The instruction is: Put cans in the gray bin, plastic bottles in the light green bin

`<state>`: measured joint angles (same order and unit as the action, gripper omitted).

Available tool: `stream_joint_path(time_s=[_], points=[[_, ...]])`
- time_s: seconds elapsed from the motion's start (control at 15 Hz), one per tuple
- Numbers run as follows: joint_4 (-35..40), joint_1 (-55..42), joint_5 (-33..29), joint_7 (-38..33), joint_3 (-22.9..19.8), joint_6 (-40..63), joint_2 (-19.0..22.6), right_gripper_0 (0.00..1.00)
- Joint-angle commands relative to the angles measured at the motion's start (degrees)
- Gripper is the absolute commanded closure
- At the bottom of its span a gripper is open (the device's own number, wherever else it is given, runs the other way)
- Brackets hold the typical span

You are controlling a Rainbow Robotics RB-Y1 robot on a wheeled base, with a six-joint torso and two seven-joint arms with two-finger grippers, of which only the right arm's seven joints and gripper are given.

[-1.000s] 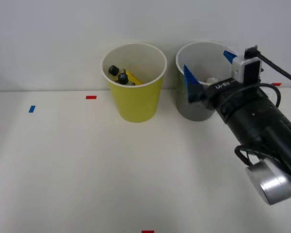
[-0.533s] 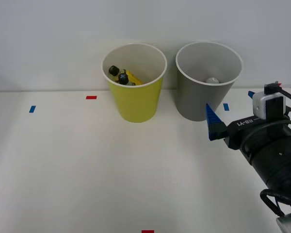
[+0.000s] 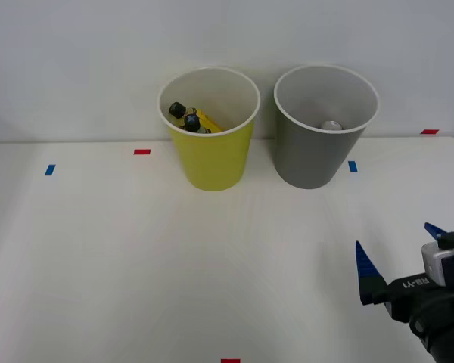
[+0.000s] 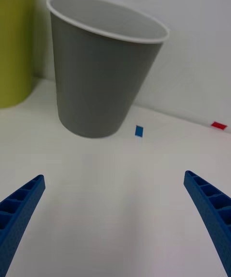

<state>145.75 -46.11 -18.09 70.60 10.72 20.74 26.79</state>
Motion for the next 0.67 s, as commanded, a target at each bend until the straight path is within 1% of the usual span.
stream_joint_path(time_s=[0.07, 0.13, 0.2, 0.33, 0.4, 0.53, 0.67], points=[[-0.46, -5.3, -0.28, -0.64, -1.06, -3.78, -2.0, 0.0], [-2.4, -6.18, -0.28, -1.08, -1.67, -7.74, -2.71, 0.0], [-6.18, -6.27, 0.07, -2.05, -3.08, -13.71, -3.5, 0.0], [-12.94, -6.45, 0.24, -5.92, -5.19, -23.47, -4.82, 0.0], [-14.53, -7.15, 0.24, -7.24, -5.89, -26.11, -5.78, 0.0], [-14.79, -8.99, 0.51, -8.03, -5.98, -27.51, -7.45, 0.0], [-14.79, -10.93, 0.6, -8.64, -4.4, -27.6, -11.06, 0.0]])
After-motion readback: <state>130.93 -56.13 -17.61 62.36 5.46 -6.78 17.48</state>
